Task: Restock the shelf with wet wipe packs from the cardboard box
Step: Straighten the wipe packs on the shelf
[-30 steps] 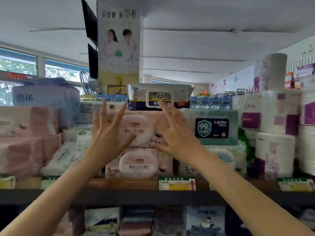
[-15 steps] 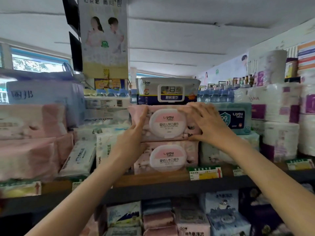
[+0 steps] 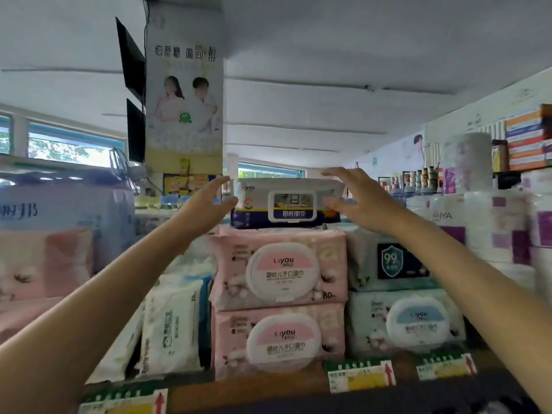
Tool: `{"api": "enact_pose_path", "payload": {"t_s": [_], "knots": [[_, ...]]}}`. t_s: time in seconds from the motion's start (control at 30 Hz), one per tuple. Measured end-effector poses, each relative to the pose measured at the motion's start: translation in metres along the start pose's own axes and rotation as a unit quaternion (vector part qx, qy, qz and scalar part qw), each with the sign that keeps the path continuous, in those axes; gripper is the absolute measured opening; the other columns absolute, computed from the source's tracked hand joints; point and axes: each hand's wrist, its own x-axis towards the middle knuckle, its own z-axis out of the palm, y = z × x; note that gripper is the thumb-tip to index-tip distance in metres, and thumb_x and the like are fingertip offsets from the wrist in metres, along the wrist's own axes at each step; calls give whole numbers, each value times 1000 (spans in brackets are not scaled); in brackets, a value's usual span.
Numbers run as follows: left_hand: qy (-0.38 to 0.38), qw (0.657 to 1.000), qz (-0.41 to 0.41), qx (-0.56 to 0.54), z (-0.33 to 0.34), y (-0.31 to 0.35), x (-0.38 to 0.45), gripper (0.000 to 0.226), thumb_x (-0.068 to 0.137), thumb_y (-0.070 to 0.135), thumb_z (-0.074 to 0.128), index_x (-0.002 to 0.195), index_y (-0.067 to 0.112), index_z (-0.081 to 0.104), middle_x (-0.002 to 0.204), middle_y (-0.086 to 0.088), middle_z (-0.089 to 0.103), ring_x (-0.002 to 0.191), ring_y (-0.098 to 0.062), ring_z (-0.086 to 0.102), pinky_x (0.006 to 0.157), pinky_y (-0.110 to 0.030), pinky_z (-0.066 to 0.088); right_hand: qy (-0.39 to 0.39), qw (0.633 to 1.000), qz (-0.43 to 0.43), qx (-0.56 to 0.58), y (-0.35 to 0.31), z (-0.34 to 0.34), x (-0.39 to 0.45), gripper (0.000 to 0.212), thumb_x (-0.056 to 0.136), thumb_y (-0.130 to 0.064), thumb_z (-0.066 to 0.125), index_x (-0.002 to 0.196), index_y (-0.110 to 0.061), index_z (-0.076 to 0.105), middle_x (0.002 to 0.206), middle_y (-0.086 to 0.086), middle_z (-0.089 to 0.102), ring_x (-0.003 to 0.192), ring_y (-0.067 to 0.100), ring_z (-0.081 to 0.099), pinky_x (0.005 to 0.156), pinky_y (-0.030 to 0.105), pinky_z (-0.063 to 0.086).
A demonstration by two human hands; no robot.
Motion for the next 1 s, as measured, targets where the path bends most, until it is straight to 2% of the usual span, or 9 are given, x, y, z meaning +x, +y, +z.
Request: {"api": "enact_pose_path", "payload": {"t_s": [0.1, 0.17, 0.23, 0.33, 0.43, 0.57, 0.67, 0.83, 1.0], "knots": [[-33, 998, -31, -42, 5, -8, 34, 58, 94, 25, 51, 145, 28, 24, 129, -13, 51, 83, -19, 52, 78, -33, 44, -50, 997, 48, -34, 34, 1, 45, 56, 93, -30, 52, 143, -23, 27, 137, 18, 41, 85, 19, 50, 70, 21, 37], [-42, 997, -39, -51, 10, -13, 53, 64, 93, 18, 53, 147, 29, 19, 139, -14, 44, 72, -6, 40, 67, -25, 39, -85, 992, 88, -32, 61, 9, 74, 70, 90, -36, 56, 147, -29, 15, 143, 20, 36, 93, 25, 56, 84, 26, 43], [-50, 997, -45, -45, 15, -19, 69, 72, 91, 18, 56, 148, 28, 13, 150, -7, 31, 82, 0, 44, 73, -24, 41, -115, 985, 128, -19, 84, 17, 99, 91, 83, -40, 65, 148, -34, 2, 151, 21, 25, 126, 36, 43, 107, 43, 36], [-71, 995, -67, 17, 24, -25, 86, 88, 84, 21, 66, 149, 23, 5, 151, -5, 27, 122, -20, 46, 102, -36, 40, -165, 973, 160, 17, 106, 26, 126, 114, 72, -32, 78, 149, -30, -6, 156, 13, 17, 139, 34, 27, 112, 50, 28], [-108, 987, -104, 64, 40, -30, 99, 100, 80, 25, 70, 149, 19, -2, 148, -7, 33, 125, -23, 43, 103, -30, 37, -194, 960, 179, 97, 110, 37, 135, 95, 75, -10, 75, 148, -14, 14, 149, 12, 32, 132, 33, 37, 109, 44, 35], [-104, 985, -133, 45, 53, -34, 116, 76, 83, 22, 67, 143, 14, 20, 128, -9, 50, 104, -22, 54, 86, -27, 49, -127, 950, 187, 217, 117, 54, 138, 68, 79, 4, 66, 136, -7, 31, 128, 21, 50, 108, 35, 54, 90, 43, 47], [-74, 986, -144, -33, 53, -29, 120, 48, 89, 15, 58, 131, 12, 35, 101, -6, 53, 79, -15, 57, 52, -15, 53, -82, 938, 188, 278, 120, 64, 143, 63, 78, -1, 68, 130, -9, 35, 123, 19, 52, 107, 35, 56, 92, 47, 50], [-7, 991, -112, -72, 54, -24, 121, 38, 92, 8, 53, 128, 10, 41, 115, -9, 48, 95, -20, 55, 67, -24, 54, 30, 944, 170, 281, 114, 60, 145, 54, 80, -8, 69, 128, -10, 45, 128, 16, 51, 103, 30, 59, 94, 44, 50], [-47, 992, -116, 9, 35, -14, 109, 55, 89, 17, 59, 137, 17, 33, 116, -9, 51, 79, -18, 58, 47, -17, 54, -28, 952, 162, 259, 101, 39, 127, 54, 84, -11, 65, 133, -10, 42, 132, 17, 48, 88, 22, 58, 80, 34, 51]]}}
